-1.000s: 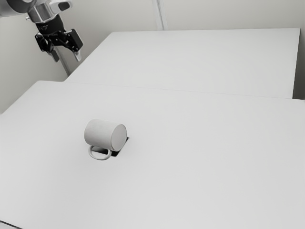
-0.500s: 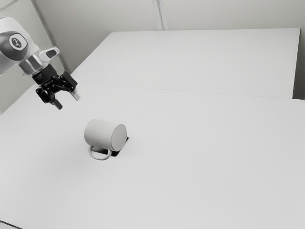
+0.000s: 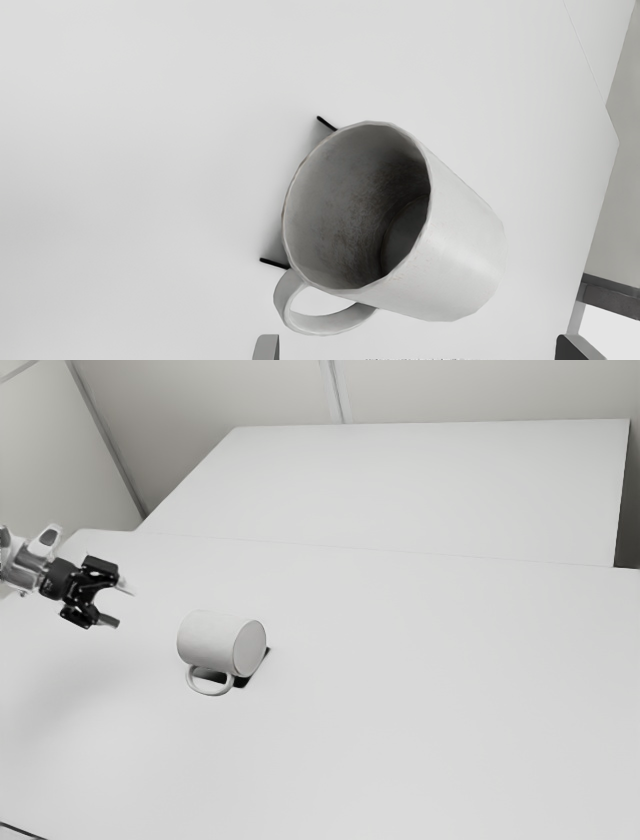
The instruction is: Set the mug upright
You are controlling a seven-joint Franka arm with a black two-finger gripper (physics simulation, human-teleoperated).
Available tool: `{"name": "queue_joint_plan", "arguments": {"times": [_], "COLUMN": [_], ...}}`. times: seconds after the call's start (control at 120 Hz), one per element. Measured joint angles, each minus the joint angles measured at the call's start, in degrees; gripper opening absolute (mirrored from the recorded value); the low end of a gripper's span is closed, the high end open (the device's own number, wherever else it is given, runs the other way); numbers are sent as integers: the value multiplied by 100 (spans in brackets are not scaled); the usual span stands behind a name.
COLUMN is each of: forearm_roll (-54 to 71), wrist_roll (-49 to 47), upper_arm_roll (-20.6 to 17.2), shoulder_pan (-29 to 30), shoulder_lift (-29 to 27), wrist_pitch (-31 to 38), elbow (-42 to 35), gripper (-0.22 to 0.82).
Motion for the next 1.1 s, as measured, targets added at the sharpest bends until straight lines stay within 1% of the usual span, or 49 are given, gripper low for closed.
{"name": "queue_joint_plan", "arguments": {"times": [0.1, 0.233, 0.358, 0.45, 0.583, 0.808, 0.917, 0.933, 0.958, 1.058, 1.1], "forearm_roll": [-277, -524, -971, -1367, -1746, -1980, -2034, -2040, -2050, -2069, -2074], "wrist_roll": [529, 1139, 1600, 1878, 2144, 2294, 2318, 2321, 2325, 2333, 2334], "upper_arm_roll": [-1, -20, -208, -338, -464, -719, -769, -777, -792, -826, -836], "shoulder_pan": [30, 145, 158, 158, 158, 154, 152, 152, 148, 149, 149], "shoulder_lift": [298, 617, 904, 1078, 1186, 1318, 1330, 1328, 1323, 1302, 1292], "wrist_pitch": [-346, -809, -1048, -1148, -1243, -1234, -1230, -1227, -1223, -1208, -1209], "elbow": [18, 273, 381, 394, 275, 19, -20, -21, -23, -22, -19], "gripper": [60, 60, 60, 60, 60, 60, 60, 59, 54, 27, 17]}}
